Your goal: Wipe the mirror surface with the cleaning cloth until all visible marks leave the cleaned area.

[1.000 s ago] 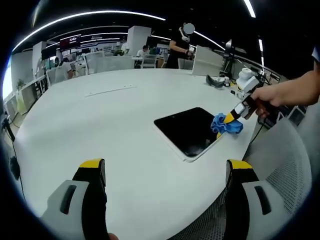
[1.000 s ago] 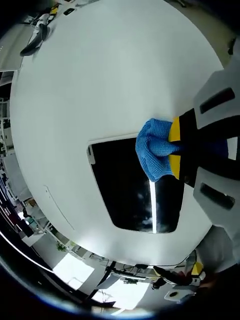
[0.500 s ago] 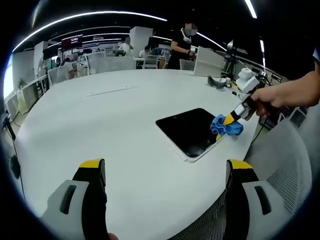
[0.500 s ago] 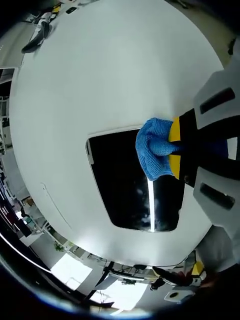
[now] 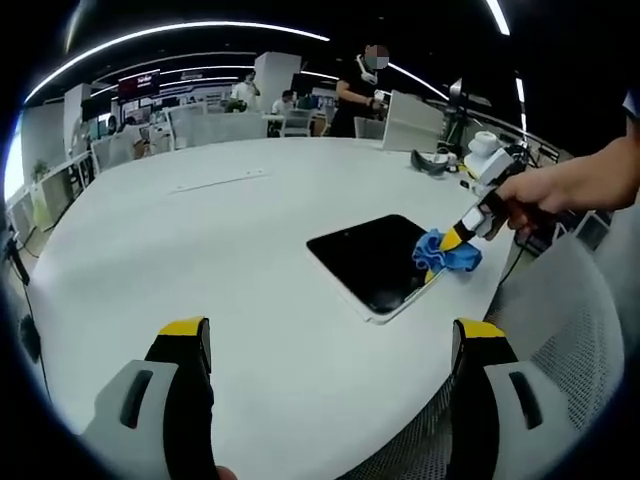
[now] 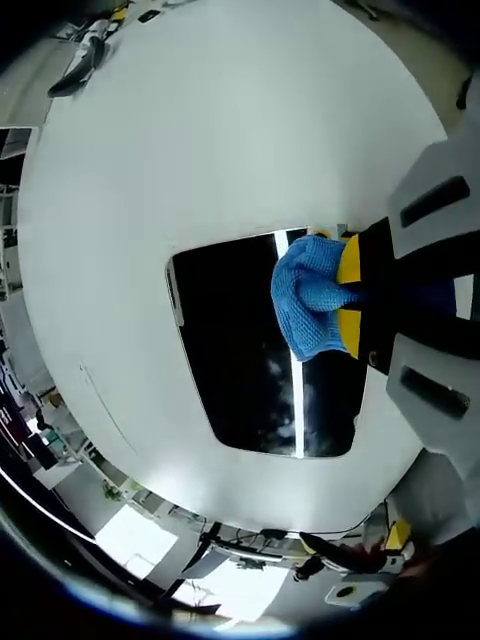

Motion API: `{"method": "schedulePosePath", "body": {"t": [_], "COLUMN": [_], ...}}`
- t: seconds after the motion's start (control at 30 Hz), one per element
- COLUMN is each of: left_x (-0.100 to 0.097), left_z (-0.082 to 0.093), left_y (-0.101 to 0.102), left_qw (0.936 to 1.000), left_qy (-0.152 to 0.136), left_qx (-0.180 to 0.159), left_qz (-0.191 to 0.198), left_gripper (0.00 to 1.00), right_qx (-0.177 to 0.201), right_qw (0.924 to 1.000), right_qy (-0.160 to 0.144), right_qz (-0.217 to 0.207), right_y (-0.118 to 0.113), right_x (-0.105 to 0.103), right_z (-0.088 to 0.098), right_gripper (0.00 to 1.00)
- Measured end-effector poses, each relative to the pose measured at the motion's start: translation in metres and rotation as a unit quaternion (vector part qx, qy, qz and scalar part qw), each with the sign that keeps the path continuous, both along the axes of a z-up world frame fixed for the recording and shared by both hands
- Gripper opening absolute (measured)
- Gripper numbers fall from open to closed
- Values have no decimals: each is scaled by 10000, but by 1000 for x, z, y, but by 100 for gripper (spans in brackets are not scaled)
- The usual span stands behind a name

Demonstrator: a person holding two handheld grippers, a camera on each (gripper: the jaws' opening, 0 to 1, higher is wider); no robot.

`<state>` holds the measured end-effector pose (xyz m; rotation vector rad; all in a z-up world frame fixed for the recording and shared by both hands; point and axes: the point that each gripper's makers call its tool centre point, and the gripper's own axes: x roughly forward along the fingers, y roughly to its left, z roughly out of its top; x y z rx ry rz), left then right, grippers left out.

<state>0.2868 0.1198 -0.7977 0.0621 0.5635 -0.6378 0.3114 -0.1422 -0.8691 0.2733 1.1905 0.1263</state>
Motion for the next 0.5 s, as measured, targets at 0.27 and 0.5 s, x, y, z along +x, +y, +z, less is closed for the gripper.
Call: {"method": "schedulePosePath", "body": {"t": [0.27, 0.5], "left_x": [-3, -4], "left_z": [3, 3], "left_y": [-5, -8], "left_qw": [9998, 9996], "left_qy": [-98, -90], "left_qx": [6, -39], "left_qz": [-164, -255], "left_gripper": [99, 99], "right_qx": [-11, 47], "right_qw": [9999, 10000], "right_qy": [-24, -2], "right_qz": [108, 88], "right_y": [19, 30], "right_x": [1, 3], "right_z": [0, -1], "right_gripper": [0, 0]}}
